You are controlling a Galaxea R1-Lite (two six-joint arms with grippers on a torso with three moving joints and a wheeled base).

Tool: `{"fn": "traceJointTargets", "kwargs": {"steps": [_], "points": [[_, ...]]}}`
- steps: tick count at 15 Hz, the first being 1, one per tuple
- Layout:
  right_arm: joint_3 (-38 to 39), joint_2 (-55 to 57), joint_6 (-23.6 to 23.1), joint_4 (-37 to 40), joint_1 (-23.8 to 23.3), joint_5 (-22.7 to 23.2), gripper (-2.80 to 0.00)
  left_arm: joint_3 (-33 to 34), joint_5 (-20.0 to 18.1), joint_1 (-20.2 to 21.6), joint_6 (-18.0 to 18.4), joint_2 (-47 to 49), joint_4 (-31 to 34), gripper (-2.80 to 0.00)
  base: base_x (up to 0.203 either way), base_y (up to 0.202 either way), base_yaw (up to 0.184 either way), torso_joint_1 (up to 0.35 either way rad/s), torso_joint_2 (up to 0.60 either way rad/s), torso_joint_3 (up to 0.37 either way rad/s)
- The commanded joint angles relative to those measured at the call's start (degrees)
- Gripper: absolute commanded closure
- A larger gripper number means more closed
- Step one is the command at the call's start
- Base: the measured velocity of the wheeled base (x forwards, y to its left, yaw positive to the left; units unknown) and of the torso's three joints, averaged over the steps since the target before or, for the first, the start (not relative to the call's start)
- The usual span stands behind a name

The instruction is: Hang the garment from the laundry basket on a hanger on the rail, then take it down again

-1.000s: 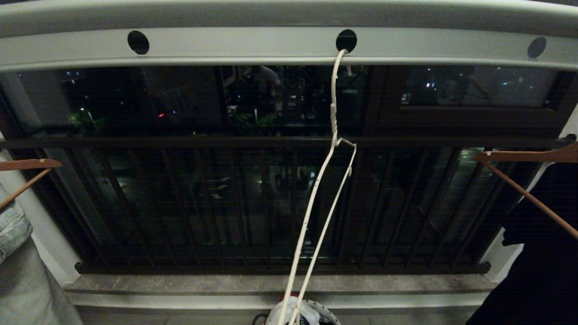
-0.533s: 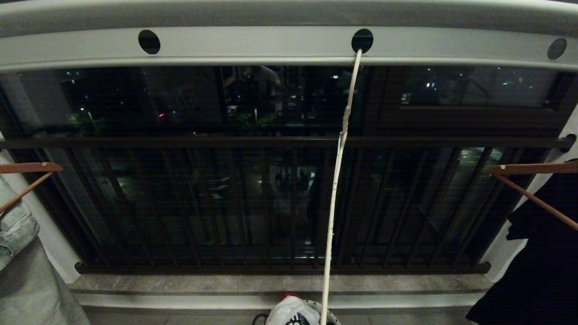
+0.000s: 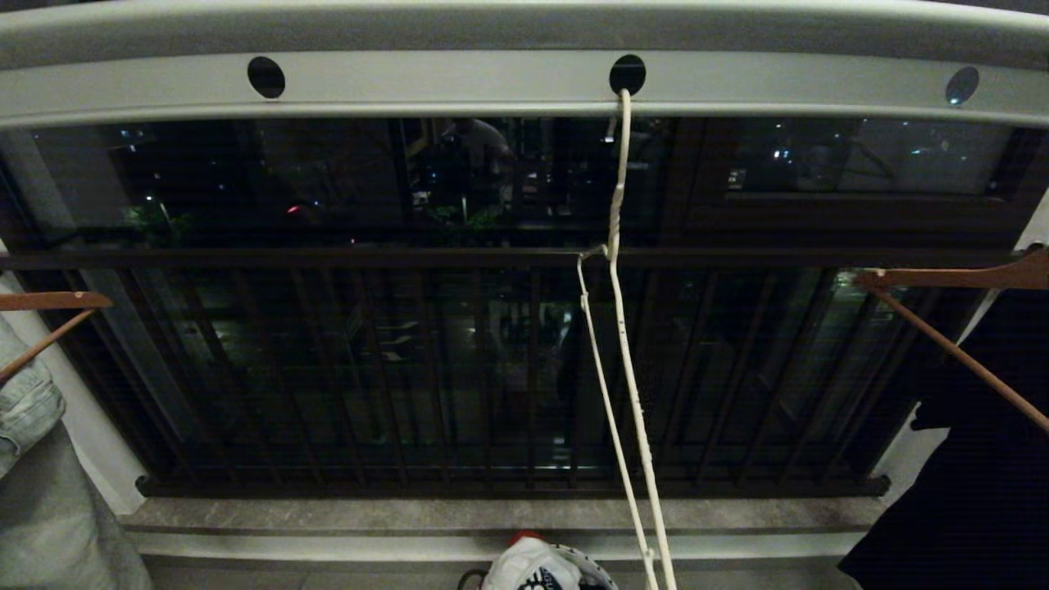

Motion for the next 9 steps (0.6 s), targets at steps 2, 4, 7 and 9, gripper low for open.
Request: {"fn": "traceJointTargets", "kwargs": {"steps": [2,4,7,9], "points": [[0.0,0.0,-0.1,0.0,0.0,0.0,0.0,0.0,0.0,0.0,0.0,0.0,0.0,0.0,0.0,0.0,0.0,0.0,0.0,0.0],[0.0,0.0,0.0,0.0,0.0,0.0,0.0,0.0,0.0,0.0,0.0,0.0,0.0,0.0,0.0,0.0,0.0,0.0,0.0,0.0],[0.0,0.0,0.0,0.0,0.0,0.0,0.0,0.0,0.0,0.0,0.0,0.0,-0.1,0.0,0.0,0.0,0.0,0.0,0.0,0.0],[0.0,0.0,0.0,0.0,0.0,0.0,0.0,0.0,0.0,0.1,0.0,0.0,-0.1,0.0,0.0,0.0,0.0,0.0,0.0,0.0]]}}
